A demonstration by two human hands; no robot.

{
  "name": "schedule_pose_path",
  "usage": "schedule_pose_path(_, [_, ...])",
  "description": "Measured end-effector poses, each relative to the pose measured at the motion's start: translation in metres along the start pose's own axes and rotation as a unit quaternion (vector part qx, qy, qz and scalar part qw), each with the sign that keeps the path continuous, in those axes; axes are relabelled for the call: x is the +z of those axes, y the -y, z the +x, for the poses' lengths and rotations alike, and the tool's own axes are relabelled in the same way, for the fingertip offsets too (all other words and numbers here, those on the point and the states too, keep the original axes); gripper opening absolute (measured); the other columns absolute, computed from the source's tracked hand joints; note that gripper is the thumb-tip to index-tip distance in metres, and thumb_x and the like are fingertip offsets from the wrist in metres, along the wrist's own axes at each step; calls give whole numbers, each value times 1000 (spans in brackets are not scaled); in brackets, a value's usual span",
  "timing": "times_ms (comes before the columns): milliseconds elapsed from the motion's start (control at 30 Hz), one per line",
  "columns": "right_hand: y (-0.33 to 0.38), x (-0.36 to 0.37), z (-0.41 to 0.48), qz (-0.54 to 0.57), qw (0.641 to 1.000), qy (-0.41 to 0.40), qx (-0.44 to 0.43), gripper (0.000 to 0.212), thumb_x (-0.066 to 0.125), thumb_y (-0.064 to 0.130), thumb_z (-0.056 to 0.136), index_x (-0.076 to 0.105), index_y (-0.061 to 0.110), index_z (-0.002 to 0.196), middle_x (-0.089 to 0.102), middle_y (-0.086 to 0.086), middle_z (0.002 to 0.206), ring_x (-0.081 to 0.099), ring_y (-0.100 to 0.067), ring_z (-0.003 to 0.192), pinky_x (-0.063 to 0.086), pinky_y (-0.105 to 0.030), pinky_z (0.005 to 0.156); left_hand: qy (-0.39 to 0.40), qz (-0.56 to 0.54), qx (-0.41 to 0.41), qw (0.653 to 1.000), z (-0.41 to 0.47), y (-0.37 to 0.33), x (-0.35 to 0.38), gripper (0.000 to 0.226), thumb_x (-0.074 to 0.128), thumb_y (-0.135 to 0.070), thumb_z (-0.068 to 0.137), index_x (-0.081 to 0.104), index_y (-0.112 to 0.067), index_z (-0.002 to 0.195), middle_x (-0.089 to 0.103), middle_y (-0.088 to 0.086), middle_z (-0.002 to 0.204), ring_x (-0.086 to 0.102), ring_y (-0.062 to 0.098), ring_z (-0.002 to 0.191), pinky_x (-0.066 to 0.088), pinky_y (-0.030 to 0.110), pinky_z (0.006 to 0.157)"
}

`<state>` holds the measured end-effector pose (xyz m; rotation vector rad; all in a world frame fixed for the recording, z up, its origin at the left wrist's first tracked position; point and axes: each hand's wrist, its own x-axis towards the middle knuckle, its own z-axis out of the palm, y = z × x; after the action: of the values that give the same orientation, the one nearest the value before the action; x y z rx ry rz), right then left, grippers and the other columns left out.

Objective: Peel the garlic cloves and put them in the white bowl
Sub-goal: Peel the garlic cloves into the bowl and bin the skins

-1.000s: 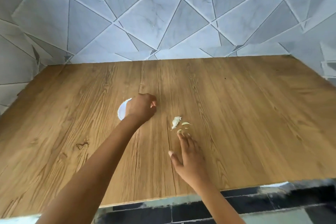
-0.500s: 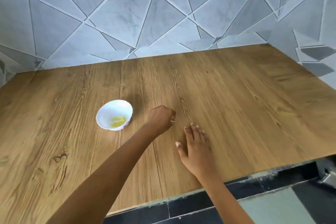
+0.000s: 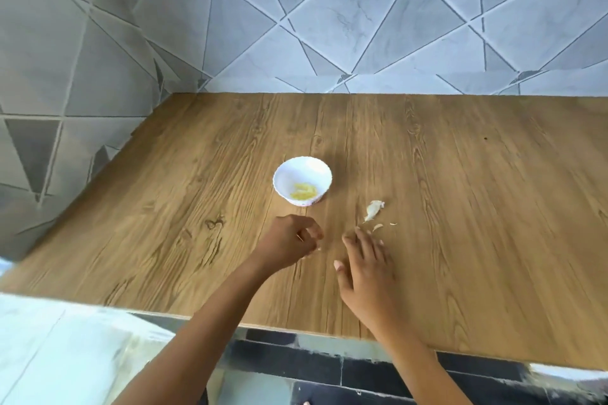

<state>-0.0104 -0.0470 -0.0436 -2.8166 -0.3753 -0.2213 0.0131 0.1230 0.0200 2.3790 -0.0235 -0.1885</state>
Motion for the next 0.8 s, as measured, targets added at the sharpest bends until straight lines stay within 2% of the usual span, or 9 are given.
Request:
schedule_pose_path(133, [-1, 3, 1, 2, 1000, -5, -4, 53, 33, 40, 89, 62, 10, 121, 58, -13, 130, 55, -29, 122, 35, -46, 102, 8, -40, -24, 999, -11, 12, 6, 1, 73, -7, 77, 74, -6, 78, 71, 4, 69, 68, 13, 63, 58, 33, 71])
schedule_pose_path(233, [-2, 4, 0, 7, 1000, -12, -11, 53, 32, 41, 90, 60, 10, 123, 56, -13, 133, 52, -29, 125, 30, -44, 105, 22, -65, -61, 996, -15, 12, 7, 4, 73, -6, 78, 74, -6, 82, 71, 4, 70, 68, 14, 65, 59, 29, 72])
schedule_pose_path(400, [-3, 6, -1, 7, 1000, -20, -17, 53, 32, 40, 91, 58, 10, 125, 53, -13, 135, 49, -28, 127, 26, -42, 107, 50, -80, -120, 988, -9, 6, 6, 7, 70, -2, 81, 71, -6, 75, 66, 4, 61, 62, 11, 57, 55, 20, 61])
schedule_pose_path(533, [-3, 7, -3, -7, 999, -35, -21, 51, 34, 39, 90, 61, 10, 123, 56, -14, 132, 52, -29, 124, 27, -43, 105, 60, -37, -146, 987, -2, 0, 7, 8, 70, -3, 80, 69, -7, 73, 67, 5, 63, 64, 11, 58, 53, 19, 59])
schedule_pose_path(700, [-2, 6, -2, 35, 998, -36, -24, 48, 38, 36, 89, 62, 6, 119, 58, -17, 129, 53, -32, 122, 34, -47, 104, 11, 129, -114, 985, -2, -9, 20, 6, 71, -13, 78, 65, -15, 78, 69, 3, 89, 65, 19, 87, 55, 35, 79])
schedule_pose_path(733, [-3, 6, -2, 48, 998, -40, -32, 44, 43, 33, 90, 62, 6, 119, 58, -17, 129, 53, -32, 123, 34, -48, 104, 8, 128, -106, 986, -4, -9, 19, 5, 72, -13, 78, 66, -14, 79, 69, 3, 89, 66, 20, 87, 56, 34, 78])
schedule_pose_path(800, [-5, 4, -3, 123, 990, -45, -45, 33, 56, 25, 91, 61, 8, 119, 58, -13, 129, 50, -30, 124, 37, -45, 105, 38, -3, -100, 994, -9, -4, 13, 3, 72, -5, 79, 70, -4, 81, 70, 9, 79, 68, 19, 74, 58, 28, 72])
